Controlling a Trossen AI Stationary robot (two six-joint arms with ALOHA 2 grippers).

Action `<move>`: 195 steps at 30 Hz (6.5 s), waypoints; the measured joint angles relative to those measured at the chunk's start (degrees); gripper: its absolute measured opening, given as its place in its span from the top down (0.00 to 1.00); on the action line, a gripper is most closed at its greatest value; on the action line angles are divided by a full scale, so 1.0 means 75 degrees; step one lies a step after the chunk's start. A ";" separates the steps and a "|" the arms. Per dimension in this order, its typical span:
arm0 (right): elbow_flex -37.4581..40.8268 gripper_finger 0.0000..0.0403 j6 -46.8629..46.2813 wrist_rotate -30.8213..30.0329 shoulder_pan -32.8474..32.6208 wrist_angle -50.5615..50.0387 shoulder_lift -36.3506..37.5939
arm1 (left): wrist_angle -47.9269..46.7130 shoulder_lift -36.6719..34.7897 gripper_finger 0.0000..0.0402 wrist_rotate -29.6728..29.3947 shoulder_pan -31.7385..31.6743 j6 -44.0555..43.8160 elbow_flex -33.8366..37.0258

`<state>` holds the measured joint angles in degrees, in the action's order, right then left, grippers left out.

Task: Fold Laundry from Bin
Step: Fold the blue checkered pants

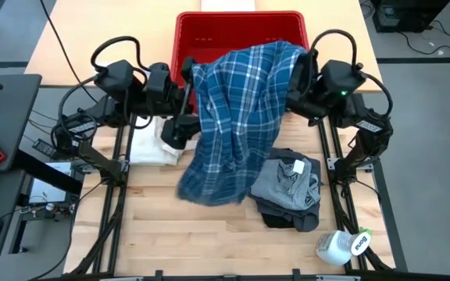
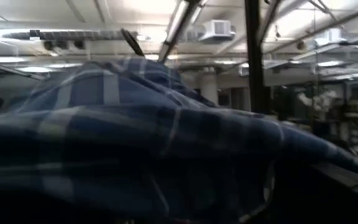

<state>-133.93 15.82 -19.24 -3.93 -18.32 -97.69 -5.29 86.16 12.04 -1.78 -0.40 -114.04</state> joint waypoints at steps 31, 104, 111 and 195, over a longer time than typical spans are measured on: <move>0.0149 0.54 0.0213 0.0802 -0.0426 0.0827 0.0070 | -0.3551 -0.1969 0.07 -0.1367 -0.0805 0.1598 0.0000; 0.0198 0.54 -0.7527 0.7398 0.1404 -0.0512 -0.4807 | -0.6301 -0.2950 0.07 -0.0654 -0.2090 -0.0471 -0.0003; 0.0187 0.54 -0.6895 0.7432 0.1736 -0.1948 -0.4786 | -0.8981 -0.2603 0.07 -0.0653 -0.1888 -0.1013 0.0889; 0.0102 0.54 -0.4690 0.5939 0.2962 -0.8559 -0.4465 | -1.1087 -0.3747 0.99 -0.6214 0.3188 -0.5466 0.6091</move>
<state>-133.16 -19.36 25.31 18.28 -82.52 -131.17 -88.44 58.05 -34.56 22.13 -41.40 -68.36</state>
